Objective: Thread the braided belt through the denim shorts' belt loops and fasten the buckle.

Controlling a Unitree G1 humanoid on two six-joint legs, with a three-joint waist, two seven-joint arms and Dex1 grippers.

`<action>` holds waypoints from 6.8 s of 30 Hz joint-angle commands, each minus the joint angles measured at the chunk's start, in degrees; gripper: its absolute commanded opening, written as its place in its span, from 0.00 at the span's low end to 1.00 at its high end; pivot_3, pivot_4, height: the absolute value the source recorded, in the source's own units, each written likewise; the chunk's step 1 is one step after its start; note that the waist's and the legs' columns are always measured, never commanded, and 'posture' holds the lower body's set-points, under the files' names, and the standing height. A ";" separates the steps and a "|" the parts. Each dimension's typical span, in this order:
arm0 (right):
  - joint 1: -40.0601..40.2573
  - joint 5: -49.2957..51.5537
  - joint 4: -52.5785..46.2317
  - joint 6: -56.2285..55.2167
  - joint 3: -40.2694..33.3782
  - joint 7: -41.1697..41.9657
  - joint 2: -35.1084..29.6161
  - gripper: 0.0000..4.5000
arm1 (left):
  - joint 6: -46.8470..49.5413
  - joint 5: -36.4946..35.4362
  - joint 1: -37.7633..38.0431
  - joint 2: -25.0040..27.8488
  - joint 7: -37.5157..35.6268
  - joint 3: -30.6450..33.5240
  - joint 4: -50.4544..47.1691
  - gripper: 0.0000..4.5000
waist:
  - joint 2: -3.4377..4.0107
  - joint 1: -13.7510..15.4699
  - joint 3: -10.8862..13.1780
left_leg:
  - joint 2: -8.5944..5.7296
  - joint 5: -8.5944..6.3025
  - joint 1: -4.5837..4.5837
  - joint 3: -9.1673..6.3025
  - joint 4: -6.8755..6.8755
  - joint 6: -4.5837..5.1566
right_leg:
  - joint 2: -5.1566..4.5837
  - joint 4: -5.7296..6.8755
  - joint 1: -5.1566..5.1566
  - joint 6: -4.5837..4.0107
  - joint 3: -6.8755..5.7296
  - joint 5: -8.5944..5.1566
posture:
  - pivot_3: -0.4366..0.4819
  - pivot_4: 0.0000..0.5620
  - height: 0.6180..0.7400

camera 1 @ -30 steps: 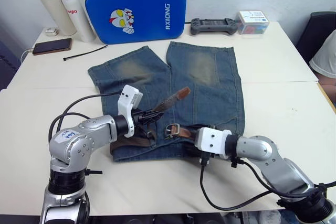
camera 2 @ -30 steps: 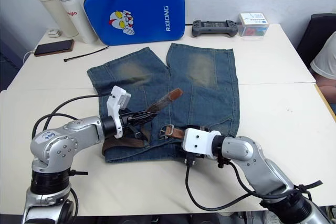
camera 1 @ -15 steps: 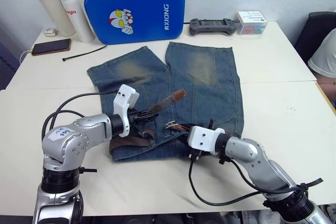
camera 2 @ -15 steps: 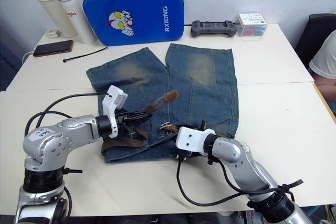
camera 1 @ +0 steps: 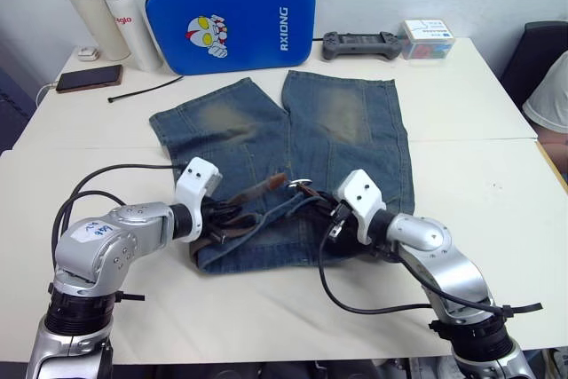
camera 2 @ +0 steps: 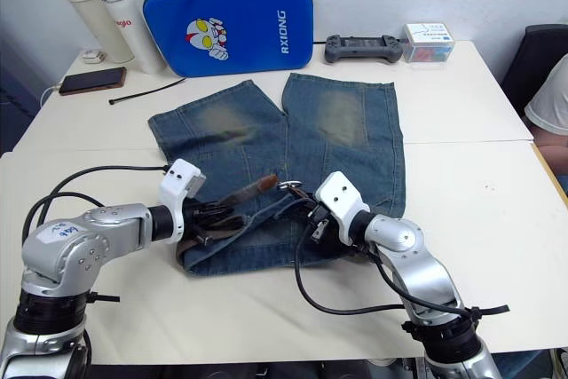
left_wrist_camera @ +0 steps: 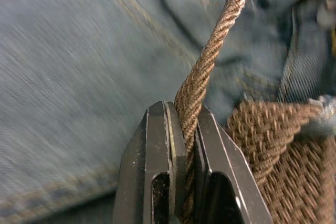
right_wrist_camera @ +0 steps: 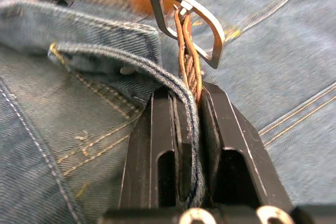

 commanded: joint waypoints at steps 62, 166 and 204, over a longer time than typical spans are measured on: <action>-7.47 15.38 -10.76 26.37 -0.78 -8.24 -0.27 0.00 | 2.31 5.64 -9.79 -16.19 3.29 -7.21 0.26 0.00 | -0.04 -0.57 -0.02 | 0.00 -0.01 -0.02 0.21 -0.06 0.02 | 0.04 0.10 -0.15 0.00 0.17 0.00 | 0.48 0.27 1.00; -4.98 -2.94 19.39 -48.98 -19.61 27.14 -39.35 0.00 | -8.21 -1.71 -13.56 -1.24 -20.84 -7.31 6.68 0.99 | -0.18 0.23 0.03 | 0.06 -0.10 0.00 0.48 0.07 0.18 | 0.03 -0.05 -0.04 0.07 0.31 0.04 | 0.48 0.27 1.00; -20.08 16.17 6.51 -5.51 -18.59 21.48 -26.98 0.88 | 0.05 4.26 -24.60 -27.21 -3.84 3.94 15.30 0.00 | -0.23 0.29 0.05 | 0.11 -0.09 -0.06 0.56 0.17 0.17 | 0.09 0.14 -0.12 0.10 0.37 0.05 | 0.48 0.27 1.00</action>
